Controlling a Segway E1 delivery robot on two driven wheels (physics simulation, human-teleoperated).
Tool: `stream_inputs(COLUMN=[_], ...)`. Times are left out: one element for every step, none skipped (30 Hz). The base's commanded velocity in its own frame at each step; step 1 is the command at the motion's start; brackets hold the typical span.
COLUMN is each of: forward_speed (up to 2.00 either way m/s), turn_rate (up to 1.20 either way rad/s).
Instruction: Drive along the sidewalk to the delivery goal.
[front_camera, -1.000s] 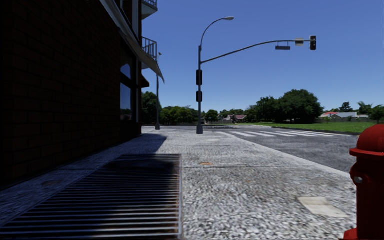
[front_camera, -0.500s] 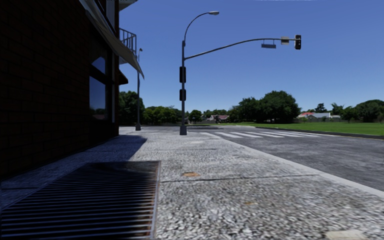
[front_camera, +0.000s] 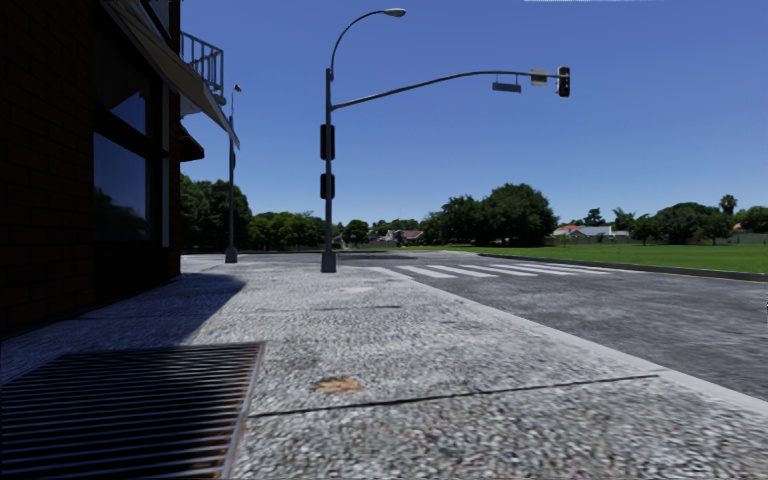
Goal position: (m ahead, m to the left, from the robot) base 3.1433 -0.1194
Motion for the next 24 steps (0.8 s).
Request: stream_inputs(forward_speed=[1.35, 1.35, 1.35, 1.35, 1.35, 1.35, 1.35, 1.35, 1.35, 1.35, 1.35, 1.35, 1.35, 1.35, 1.34, 1.34, 1.34, 1.34, 1.34, 1.34, 1.34, 1.34, 1.34, 1.34], turn_rate=[-0.31, -0.31, -0.28, -0.28, -0.25, -0.20, 0.00, 0.00, 0.00, 0.00, 0.00, 0.00, 0.00, 0.00, 0.00, 0.00, 0.00, 0.00, 0.00, 0.00, 0.00, 0.00, 0.00, 0.00])
